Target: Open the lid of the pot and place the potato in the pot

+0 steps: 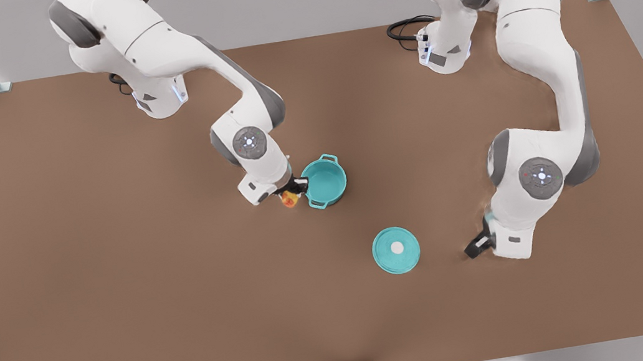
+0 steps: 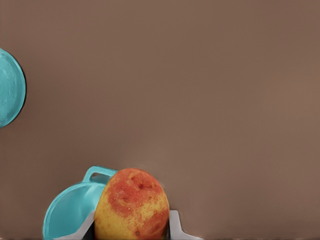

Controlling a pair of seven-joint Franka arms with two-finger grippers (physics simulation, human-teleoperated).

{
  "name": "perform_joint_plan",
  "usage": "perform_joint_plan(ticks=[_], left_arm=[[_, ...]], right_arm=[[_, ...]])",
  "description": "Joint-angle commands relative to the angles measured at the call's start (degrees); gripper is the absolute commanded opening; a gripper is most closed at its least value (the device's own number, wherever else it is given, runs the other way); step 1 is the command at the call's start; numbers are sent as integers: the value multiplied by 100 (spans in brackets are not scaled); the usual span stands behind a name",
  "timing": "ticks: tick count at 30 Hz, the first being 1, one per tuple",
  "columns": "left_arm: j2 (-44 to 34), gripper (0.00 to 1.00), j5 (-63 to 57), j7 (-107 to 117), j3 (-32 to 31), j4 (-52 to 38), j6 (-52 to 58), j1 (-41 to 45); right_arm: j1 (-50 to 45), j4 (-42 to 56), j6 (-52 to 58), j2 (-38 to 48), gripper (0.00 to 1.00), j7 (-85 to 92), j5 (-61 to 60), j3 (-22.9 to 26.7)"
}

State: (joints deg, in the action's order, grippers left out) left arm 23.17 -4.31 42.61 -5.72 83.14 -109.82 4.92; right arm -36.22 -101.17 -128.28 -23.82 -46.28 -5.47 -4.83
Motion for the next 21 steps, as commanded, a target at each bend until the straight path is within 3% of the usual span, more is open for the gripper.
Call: perform_joint_plan(ticks=[1,3,19,20,21], left_arm=[[-2097,100,756,-4331,1,2565,85,-395],[-1746,100,747,-4367,-8,1688,505,-413],[-1456,100,695,-4393,-96,1248,928,-325],[-1456,100,695,-4384,-104,1257,928,-307],[-1465,100,695,-4402,-104,1257,928,-307]], right_arm=[[-201,53,119,-27,53,-2209,-85,0],[-359,202,119,-106,53,-2341,-86,0],[-737,721,-136,-1196,53,-2579,-77,35],[-737,774,-136,-1196,80,-2561,-68,35],[-737,774,-136,-1196,100,-2552,-50,35]])
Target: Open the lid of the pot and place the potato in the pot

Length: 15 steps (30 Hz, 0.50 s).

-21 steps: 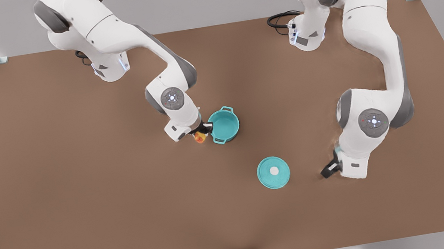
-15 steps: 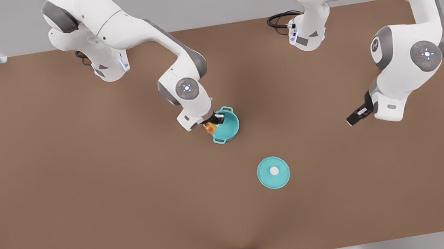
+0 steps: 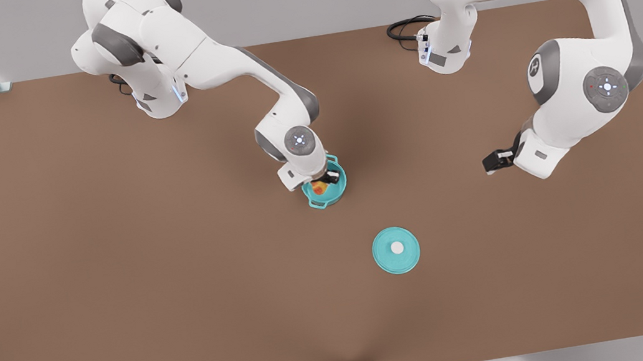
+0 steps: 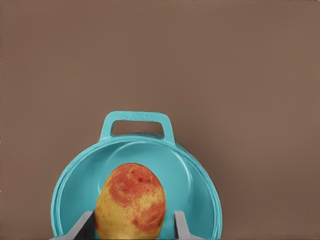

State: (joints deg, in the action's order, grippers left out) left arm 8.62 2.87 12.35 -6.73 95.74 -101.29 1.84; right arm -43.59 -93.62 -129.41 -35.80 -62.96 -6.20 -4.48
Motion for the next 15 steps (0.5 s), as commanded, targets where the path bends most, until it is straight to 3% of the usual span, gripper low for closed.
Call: perform_joint_plan(ticks=[1,4,5,6,7,9,11,15], left_arm=[[-1,100,-14,-1349,-12,-3,74,18],[-1,100,82,-1349,-4,-82,48,9],[-1,100,328,-1358,5,-91,4,-26],[25,100,320,-1411,14,-187,-14,-96],[131,100,320,-1411,14,-355,-14,-88],[131,100,320,-1411,14,-355,-5,-96],[166,100,320,-1411,14,-355,-14,-105],[175,100,302,-1402,23,-355,-14,-96]], right_arm=[[0,19,-23,3,100,-884,23,0],[8,36,29,37,100,-876,31,26],[70,54,361,318,100,-849,40,289],[79,326,1230,660,100,-771,162,981],[403,563,2199,1004,100,422,225,1581],[2143,1565,3852,1057,100,3639,242,1617],[3374,1689,4028,1057,100,5935,506,1634],[3445,1768,4143,1075,100,6033,471,1538]])
